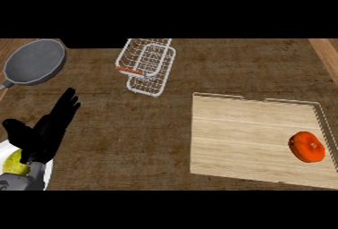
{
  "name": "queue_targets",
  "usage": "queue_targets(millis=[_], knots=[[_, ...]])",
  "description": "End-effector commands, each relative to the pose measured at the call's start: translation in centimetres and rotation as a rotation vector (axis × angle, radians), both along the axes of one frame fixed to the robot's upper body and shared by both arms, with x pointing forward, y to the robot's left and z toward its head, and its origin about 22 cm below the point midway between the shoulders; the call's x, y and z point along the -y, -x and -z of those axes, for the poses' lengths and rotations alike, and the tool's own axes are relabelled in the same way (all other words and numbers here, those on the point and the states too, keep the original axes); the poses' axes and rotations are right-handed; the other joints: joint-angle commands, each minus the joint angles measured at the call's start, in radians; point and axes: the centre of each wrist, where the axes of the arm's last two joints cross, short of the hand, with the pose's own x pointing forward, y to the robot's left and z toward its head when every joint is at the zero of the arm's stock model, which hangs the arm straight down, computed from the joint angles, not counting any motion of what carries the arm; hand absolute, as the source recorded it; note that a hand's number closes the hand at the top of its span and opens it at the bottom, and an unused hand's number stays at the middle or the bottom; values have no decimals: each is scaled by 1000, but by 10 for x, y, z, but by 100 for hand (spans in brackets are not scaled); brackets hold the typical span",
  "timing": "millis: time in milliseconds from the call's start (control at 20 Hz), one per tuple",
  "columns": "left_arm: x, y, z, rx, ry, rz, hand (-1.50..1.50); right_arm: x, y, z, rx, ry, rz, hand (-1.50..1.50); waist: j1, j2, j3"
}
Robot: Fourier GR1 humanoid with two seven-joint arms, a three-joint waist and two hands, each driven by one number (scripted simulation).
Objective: Pick the squash from the tray and place it in the tiered basket
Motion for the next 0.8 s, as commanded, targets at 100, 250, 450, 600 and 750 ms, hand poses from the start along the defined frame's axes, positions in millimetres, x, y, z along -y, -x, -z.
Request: queue_targets(millis=[100,250,450,600,750], knots=[[-3,-3,-9,-10,18,-16,0,35,9,-61,92,394,-150,-150,-8,-3,1],[-2,2,-6,-2,1,-3,0,28,13,-68,27,627,-224,-150,-5,-3,-1],[-6,-1,-11,-5,-16,-16,0,31,23,-52,32,742,-291,-150,6,0,-1],[-6,13,-9,-18,4,5,0,41,39,-33,34,744,-256,-150,10,-3,-4],[-6,10,2,-35,-9,-4,0,33,47,4,35,707,-201,-150,7,0,-5]])
